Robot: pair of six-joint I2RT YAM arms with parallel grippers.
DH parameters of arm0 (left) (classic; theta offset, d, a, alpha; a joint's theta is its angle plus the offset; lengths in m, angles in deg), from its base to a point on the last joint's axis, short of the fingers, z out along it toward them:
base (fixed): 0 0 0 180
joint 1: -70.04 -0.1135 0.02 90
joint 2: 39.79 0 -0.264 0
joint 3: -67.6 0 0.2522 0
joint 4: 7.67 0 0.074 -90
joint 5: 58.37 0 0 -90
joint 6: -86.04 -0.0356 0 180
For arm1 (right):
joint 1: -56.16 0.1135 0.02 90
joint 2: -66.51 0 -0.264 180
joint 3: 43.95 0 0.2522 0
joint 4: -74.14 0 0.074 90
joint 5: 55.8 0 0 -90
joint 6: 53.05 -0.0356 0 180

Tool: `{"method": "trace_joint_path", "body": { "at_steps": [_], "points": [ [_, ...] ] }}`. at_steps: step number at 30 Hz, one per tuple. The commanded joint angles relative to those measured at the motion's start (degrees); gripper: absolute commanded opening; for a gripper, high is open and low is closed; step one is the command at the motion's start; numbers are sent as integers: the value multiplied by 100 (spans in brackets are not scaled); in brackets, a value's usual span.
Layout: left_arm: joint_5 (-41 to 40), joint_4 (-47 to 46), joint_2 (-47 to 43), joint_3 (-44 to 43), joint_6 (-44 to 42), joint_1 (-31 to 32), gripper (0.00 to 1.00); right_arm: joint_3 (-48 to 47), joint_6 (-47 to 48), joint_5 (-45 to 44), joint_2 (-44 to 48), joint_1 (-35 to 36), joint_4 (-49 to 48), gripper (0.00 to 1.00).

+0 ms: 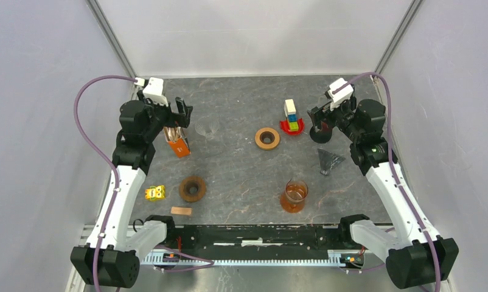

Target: Place the coffee filter in the dripper

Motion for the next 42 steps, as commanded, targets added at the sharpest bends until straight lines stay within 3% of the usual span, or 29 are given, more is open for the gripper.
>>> {"method": "trace_joint_path", "body": {
  "at_steps": [1, 11, 15, 21, 33, 42],
  "points": [
    [261, -25, -135, 67, 125, -19, 100, -18, 48, 95, 207, 3, -121, 98],
    [299, -7, -183, 230, 86, -18, 100, -39, 577, 809, 258, 2, 297, 98],
    [334, 58, -198, 263, 27, -19, 100, -295, 1550, 1486, 183, 103, 1444, 98],
    [539, 160, -138, 352, -287, -14, 100, -383, 3076, 1490, 240, 534, 3290, 98],
    [727, 130, -74, 477, -255, -19, 100, 116, 2878, 1850, 706, 1004, 3997, 99],
    [757, 108, -75, 529, -214, -18, 100, 506, 2747, 1616, 499, 1421, 4091, 88]
  ]
}}
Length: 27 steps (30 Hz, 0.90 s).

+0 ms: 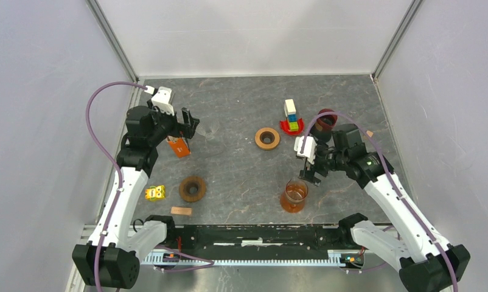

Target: Place the coffee filter in the dripper

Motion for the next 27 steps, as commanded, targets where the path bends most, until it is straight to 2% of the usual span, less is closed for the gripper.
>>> {"method": "trace_joint_path", "body": {
  "at_steps": [1, 10, 22, 27],
  "points": [
    [159, -148, -30, 55, -179, -19, 100, 164, -101, -72, -43, 192, 18, 87],
    [151, -152, -71, 125, -196, -19, 100, 355, -234, -300, -320, 421, -183, 77],
    [149, -156, -69, 125, -261, -19, 100, 225, -435, -293, -836, 695, -403, 54],
    [143, -156, -38, 112, -281, -19, 100, 126, -499, -333, -1040, 827, -544, 39]
  ]
}}
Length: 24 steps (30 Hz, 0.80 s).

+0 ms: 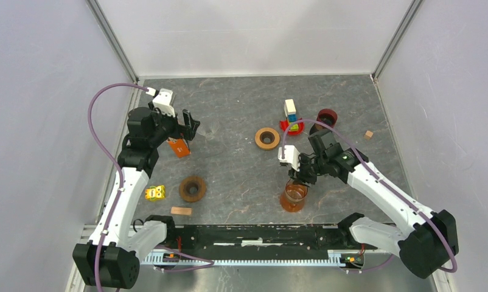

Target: Place the coffee filter in the dripper

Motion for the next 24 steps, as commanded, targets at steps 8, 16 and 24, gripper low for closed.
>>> {"method": "trace_joint_path", "body": {
  "at_steps": [8, 16, 24],
  "points": [
    [175, -159, -2, -60, -243, -18, 100, -487, -417, -97, -638, 269, -1076, 20],
    [284, 128, 37, -287, -361, -17, 100, -1272, -644, -152, -1807, 278, -1518, 16],
    [287, 192, -69, -161, -461, -18, 100, -1998, -660, -176, -2613, 278, -1445, 20]
  ]
}}
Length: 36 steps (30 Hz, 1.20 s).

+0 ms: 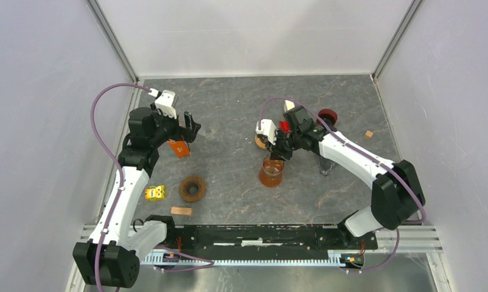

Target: Place the coffee filter in the dripper

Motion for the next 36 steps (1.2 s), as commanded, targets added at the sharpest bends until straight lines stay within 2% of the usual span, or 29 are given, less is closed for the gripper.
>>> {"method": "trace_joint_path", "body": {
  "at_steps": [1, 7, 10, 11, 13, 16, 22, 28, 36],
  "points": [
    [178, -43, -113, -128, -301, -14, 100, -471, 54, -100, -250, 11, -149, 22],
    [268, 172, -26, -182, -513, -16, 100, -766, 47, -288, -119, 17, 65, 56],
    [556, 821, -20, -274, -1187, -9, 100, -857, 63, -438, 139, 6, 126, 71],
    [673, 1101, -38, -304, -1569, -10, 100, -875, 65, -491, 236, 16, 144, 73],
    [833, 1840, -74, -380, -2332, 5, 100, -883, 103, -585, 449, 16, 194, 75],
    [659, 3068, -95, -502, -3318, 66, 100, -759, 196, -687, 778, 16, 239, 76],
    [-33, 4189, 221, -308, -4068, 87, 100, 37, 229, -733, 1439, 10, -34, 76],
    [-415, 4088, 524, 125, -4040, 109, 92, 391, 274, -671, 1758, 8, -72, 76],
    [-779, 3436, 748, 644, -3568, 265, 89, 540, 283, -593, 1807, 7, -120, 76]
  ]
}}
